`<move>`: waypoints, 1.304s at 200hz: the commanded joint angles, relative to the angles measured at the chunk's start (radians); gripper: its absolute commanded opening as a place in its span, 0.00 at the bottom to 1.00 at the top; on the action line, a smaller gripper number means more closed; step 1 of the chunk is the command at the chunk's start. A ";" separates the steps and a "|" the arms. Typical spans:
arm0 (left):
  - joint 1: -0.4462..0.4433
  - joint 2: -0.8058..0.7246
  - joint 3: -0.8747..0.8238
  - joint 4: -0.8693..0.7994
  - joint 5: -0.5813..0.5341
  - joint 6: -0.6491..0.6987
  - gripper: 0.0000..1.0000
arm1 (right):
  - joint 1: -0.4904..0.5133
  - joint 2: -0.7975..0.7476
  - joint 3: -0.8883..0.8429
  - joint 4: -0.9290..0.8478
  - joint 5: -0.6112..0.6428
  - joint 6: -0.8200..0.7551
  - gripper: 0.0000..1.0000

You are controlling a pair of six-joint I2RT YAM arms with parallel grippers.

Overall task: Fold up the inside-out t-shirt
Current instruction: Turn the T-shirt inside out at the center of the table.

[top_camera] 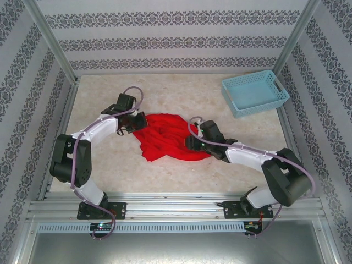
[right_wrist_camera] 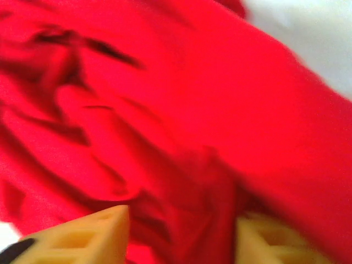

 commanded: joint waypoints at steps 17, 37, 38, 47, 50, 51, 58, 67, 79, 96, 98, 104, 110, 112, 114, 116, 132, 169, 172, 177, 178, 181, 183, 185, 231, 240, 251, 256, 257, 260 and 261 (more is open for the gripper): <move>-0.024 -0.042 0.018 0.022 -0.013 0.022 0.00 | 0.083 -0.037 0.127 -0.092 0.054 -0.135 0.62; -0.032 -0.045 0.027 0.022 -0.011 0.024 0.00 | 0.109 0.040 0.195 -0.110 0.065 -0.150 0.62; -0.032 -0.046 0.027 0.022 -0.011 0.024 0.00 | 0.109 0.043 0.198 -0.111 0.065 -0.150 0.62; -0.037 -0.050 0.030 0.022 -0.013 0.025 0.00 | 0.114 0.080 0.226 -0.115 0.080 -0.150 0.62; -0.039 -0.051 0.029 0.021 -0.014 0.025 0.00 | 0.113 0.092 0.237 -0.120 0.088 -0.147 0.62; -0.040 -0.051 0.029 0.021 -0.014 0.025 0.00 | 0.113 0.096 0.241 -0.122 0.092 -0.146 0.62; -0.042 -0.054 0.031 0.018 -0.016 0.026 0.00 | 0.113 0.121 0.266 -0.135 0.111 -0.141 0.62; -0.045 -0.057 0.032 0.013 -0.015 0.027 0.00 | 0.110 0.160 0.300 -0.150 0.131 -0.143 0.63; -0.048 -0.066 0.026 0.014 -0.015 0.027 0.00 | 0.108 0.207 0.338 -0.159 0.145 -0.148 0.64; -0.051 -0.083 0.014 0.022 -0.017 0.025 0.00 | 0.104 0.278 0.387 -0.169 0.176 -0.157 0.67; -0.051 -0.086 0.013 0.024 -0.018 0.023 0.00 | 0.103 0.284 0.392 -0.170 0.181 -0.159 0.68; -0.051 -0.097 0.005 0.035 -0.019 0.018 0.00 | 0.101 0.312 0.407 -0.178 0.202 -0.159 0.69; -0.051 -0.107 -0.005 0.048 -0.019 0.013 0.00 | 0.099 0.339 0.425 -0.190 0.226 -0.160 0.71; -0.051 -0.110 -0.009 0.051 -0.018 0.012 0.00 | 0.099 0.349 0.431 -0.195 0.232 -0.160 0.71; -0.051 -0.113 -0.010 0.056 -0.017 0.011 0.00 | 0.098 0.357 0.437 -0.200 0.236 -0.159 0.71; -0.052 -0.116 -0.014 0.058 -0.016 0.009 0.00 | 0.097 0.366 0.443 -0.205 0.239 -0.159 0.71; -0.051 -0.138 -0.029 0.083 -0.004 0.000 0.00 | 0.087 0.427 0.488 -0.228 0.244 -0.159 0.71; -0.051 -0.195 -0.043 0.105 -0.024 -0.004 0.00 | 0.082 0.446 0.491 -0.217 0.246 -0.157 0.35; -0.051 -0.200 -0.044 0.104 -0.031 -0.004 0.00 | 0.080 0.440 0.486 -0.215 0.247 -0.158 0.30; -0.050 -0.207 -0.046 0.104 -0.038 -0.002 0.00 | 0.079 0.429 0.478 -0.212 0.247 -0.159 0.23; -0.050 -0.208 -0.046 0.104 -0.040 -0.003 0.00 | 0.079 0.427 0.476 -0.211 0.247 -0.159 0.21; -0.050 -0.211 -0.046 0.103 -0.046 -0.001 0.00 | 0.079 0.419 0.471 -0.211 0.246 -0.159 0.17; -0.049 -0.214 -0.046 0.101 -0.048 0.000 0.00 | 0.079 0.411 0.463 -0.210 0.246 -0.160 0.14; -0.048 -0.216 -0.046 0.099 -0.053 -0.001 0.00 | 0.080 0.406 0.458 -0.205 0.244 -0.161 0.12; 0.034 -0.193 -0.022 0.013 -0.143 -0.042 0.00 | 0.078 0.127 0.251 -0.039 0.022 -0.191 0.00; 0.055 -0.178 -0.010 -0.008 -0.162 -0.047 0.00 | 0.077 0.069 0.212 -0.004 -0.027 -0.189 0.00; 0.077 -0.149 0.007 -0.044 -0.195 -0.044 0.00 | 0.076 0.002 0.170 0.030 -0.069 -0.184 0.00; 0.086 -0.134 0.015 -0.057 -0.207 -0.045 0.00 | 0.073 -0.028 0.150 0.043 -0.082 -0.180 0.00; 0.089 -0.132 0.016 -0.060 -0.208 -0.046 0.00 | 0.072 -0.034 0.146 0.045 -0.085 -0.179 0.00; 0.097 -0.124 0.016 -0.066 -0.212 -0.048 0.00 | 0.068 -0.047 0.135 0.052 -0.089 -0.174 0.00; 0.098 -0.121 0.016 -0.067 -0.213 -0.048 0.00 | 0.068 -0.055 0.131 0.055 -0.091 -0.172 0.00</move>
